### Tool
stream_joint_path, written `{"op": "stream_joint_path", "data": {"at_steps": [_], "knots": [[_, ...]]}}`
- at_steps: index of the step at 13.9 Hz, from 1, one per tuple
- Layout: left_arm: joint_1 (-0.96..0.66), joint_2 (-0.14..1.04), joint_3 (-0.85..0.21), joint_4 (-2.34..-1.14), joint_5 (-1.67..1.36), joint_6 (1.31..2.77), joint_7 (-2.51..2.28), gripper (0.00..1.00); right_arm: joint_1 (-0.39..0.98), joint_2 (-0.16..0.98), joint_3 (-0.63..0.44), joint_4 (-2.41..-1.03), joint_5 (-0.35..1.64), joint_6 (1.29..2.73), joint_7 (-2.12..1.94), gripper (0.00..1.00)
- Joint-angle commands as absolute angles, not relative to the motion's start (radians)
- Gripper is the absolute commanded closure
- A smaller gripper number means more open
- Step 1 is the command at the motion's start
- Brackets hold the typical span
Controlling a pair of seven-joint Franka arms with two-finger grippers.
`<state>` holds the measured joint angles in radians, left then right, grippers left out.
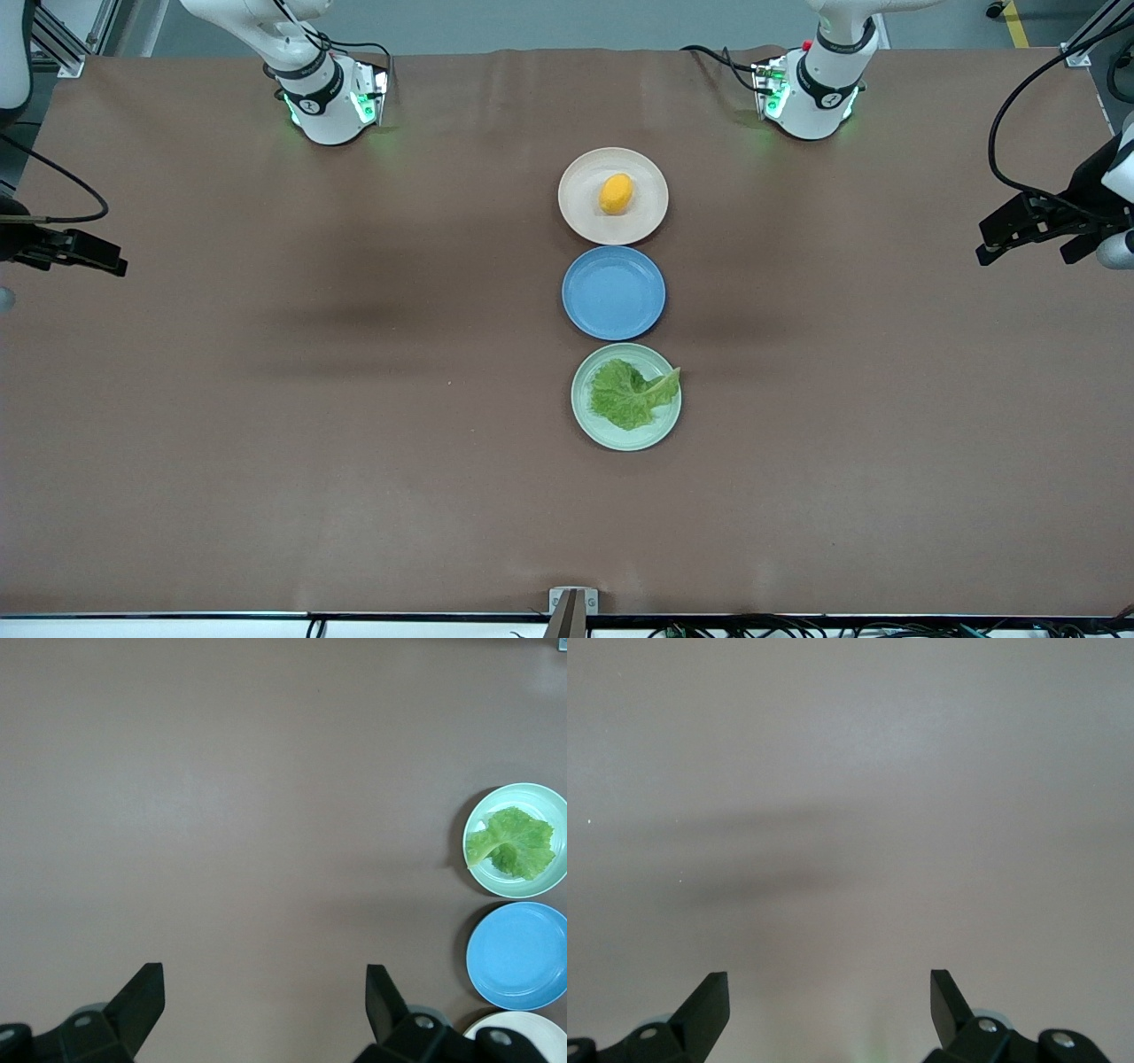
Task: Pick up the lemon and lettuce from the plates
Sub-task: 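Start moving the left gripper toward the green plate with lettuce, then lower the open left gripper over the lettuce leaf on the green plate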
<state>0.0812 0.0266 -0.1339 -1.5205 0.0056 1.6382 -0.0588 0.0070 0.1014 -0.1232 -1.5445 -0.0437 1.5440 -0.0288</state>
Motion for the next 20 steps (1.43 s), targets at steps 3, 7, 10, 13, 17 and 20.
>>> {"op": "stream_joint_path", "data": {"at_steps": [3, 7, 10, 13, 17, 20], "knots": [[0.09, 0.023, -0.138, -1.509, -0.014, 1.618, -0.049, 0.0, -0.018, 0.135, -0.114, -1.496, -0.028, 1.516, -0.034, 0.0], [0.089, 0.031, -0.135, -1.52, -0.015, 1.617, -0.077, 0.0, -0.012, 0.132, -0.112, -1.485, -0.026, 1.479, -0.034, 0.0], [0.068, 0.07, -0.144, -1.52, -0.043, 1.617, -0.095, 0.0, -0.015, 0.127, -0.107, -1.491, -0.021, 1.457, -0.04, 0.0], [-0.006, 0.129, -0.144, -1.517, -0.074, 1.623, -0.191, 0.0, -0.017, 0.111, -0.112, -1.505, 0.006, 1.463, -0.043, 0.0], [-0.115, 0.231, -0.143, -1.509, -0.069, 1.649, -0.343, 0.0, -0.018, 0.048, -0.112, -1.59, 0.006, 1.523, -0.044, 0.0], [-0.199, 0.319, -0.143, -1.502, -0.068, 1.756, -0.512, 0.0, -0.018, 0.023, -0.112, -1.612, 0.006, 1.529, -0.044, 0.0]]}}
